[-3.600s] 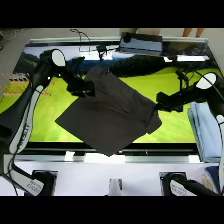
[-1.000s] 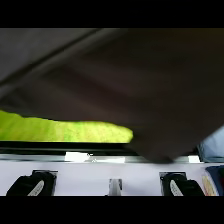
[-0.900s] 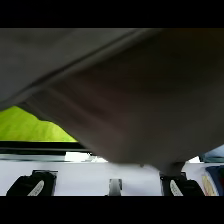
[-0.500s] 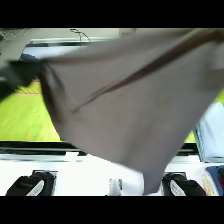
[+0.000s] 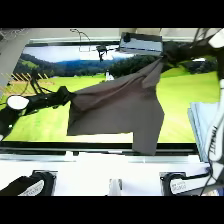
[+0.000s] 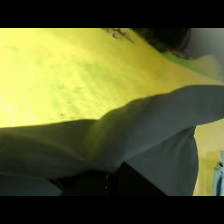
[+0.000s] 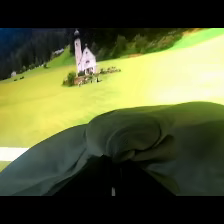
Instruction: Fold the shirts.
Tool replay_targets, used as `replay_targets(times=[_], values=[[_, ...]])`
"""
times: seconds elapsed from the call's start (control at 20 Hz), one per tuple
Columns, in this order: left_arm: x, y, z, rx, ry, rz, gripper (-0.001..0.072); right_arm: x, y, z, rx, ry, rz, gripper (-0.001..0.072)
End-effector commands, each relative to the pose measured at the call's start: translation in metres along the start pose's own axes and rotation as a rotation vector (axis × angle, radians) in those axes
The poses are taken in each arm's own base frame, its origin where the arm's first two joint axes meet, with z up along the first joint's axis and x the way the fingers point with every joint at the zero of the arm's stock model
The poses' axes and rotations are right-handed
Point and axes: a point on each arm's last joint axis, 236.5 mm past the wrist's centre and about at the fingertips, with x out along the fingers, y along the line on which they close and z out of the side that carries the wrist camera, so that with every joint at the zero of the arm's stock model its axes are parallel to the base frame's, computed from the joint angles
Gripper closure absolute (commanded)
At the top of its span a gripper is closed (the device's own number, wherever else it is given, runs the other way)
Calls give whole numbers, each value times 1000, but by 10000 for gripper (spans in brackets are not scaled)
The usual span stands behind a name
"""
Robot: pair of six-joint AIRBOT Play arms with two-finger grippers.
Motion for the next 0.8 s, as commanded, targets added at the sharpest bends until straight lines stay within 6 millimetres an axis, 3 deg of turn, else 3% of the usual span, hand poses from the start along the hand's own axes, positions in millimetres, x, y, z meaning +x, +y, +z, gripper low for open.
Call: replay_targets(times=[0.0, 0.05, 0.1, 0.15, 0.2, 0.25, 0.4, 0.5, 0.6, 0.75], values=[[31, 37, -19, -64, 95, 70, 667, 61, -18, -42, 103, 207, 19, 659], [35, 41, -26, -63, 124, 76, 663, 69, -21, -50, 104, 240, 10, 494], [34, 43, -31, -41, 150, 76, 576, 71, -23, -52, 93, 246, 8, 291], [28, 44, -36, -18, 195, 71, 359, 67, -26, -50, 53, 246, 3, 171], [17, 49, -40, 9, 256, 76, 155, 55, -36, -50, -3, 256, -25, 146], [-1, 64, -44, 36, 338, 117, 146, 39, -59, -51, -18, 273, -93, 140], [-76, 140, -57, 57, 568, 362, 158, -13, -122, -67, 77, 390, -191, 152], [-101, 167, -74, -25, 648, 416, 174, -38, -151, -83, 134, 468, -209, 165], [-96, 172, -96, -99, 674, 381, 174, -51, -163, -93, 169, 507, -213, 189], [-68, 167, -120, -121, 659, 320, 175, -55, -162, -98, 174, 504, -208, 190]])
